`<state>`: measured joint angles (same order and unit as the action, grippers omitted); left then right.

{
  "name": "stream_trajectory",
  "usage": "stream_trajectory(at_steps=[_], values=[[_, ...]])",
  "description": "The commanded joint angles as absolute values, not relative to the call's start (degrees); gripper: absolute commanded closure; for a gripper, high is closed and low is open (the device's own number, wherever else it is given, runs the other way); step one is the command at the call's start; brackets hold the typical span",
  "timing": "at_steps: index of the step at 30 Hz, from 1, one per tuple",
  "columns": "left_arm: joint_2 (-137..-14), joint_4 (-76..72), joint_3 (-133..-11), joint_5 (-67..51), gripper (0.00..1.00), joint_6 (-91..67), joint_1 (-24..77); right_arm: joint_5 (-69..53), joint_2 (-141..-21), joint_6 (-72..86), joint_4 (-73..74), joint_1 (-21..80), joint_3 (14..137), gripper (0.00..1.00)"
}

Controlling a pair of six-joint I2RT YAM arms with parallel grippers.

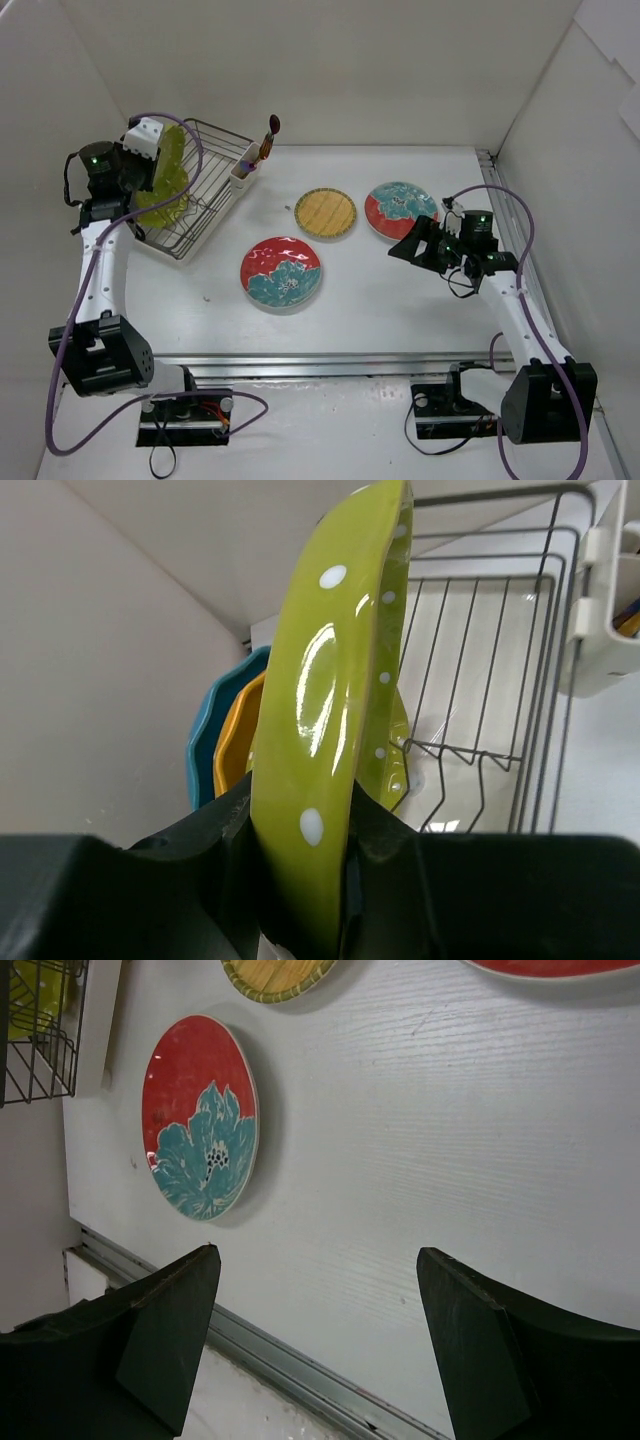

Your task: Load the bowls into the dish rack

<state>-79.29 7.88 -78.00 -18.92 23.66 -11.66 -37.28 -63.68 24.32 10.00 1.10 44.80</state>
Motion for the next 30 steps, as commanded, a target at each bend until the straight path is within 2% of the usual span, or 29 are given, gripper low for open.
stream_trajectory(at_steps=[1,12,30], values=[[-79.36,-6.15,-83.23,-25.39,1.00,29.00,-12.57,-39.81,-64.77,24.08,6.77,0.79,45.09,0.23],[-85.51,-5.54,-82.71,-27.95,1.00,33.48,-15.56,-40.17,-66.80,24.00,6.24,0.79,44.65,0.23],[-89.21,-8.17,-76.12,-28.56,1.00,30.85,-16.08,-40.43,-67.76,24.17,5.54,0.88,44.03,0.23]])
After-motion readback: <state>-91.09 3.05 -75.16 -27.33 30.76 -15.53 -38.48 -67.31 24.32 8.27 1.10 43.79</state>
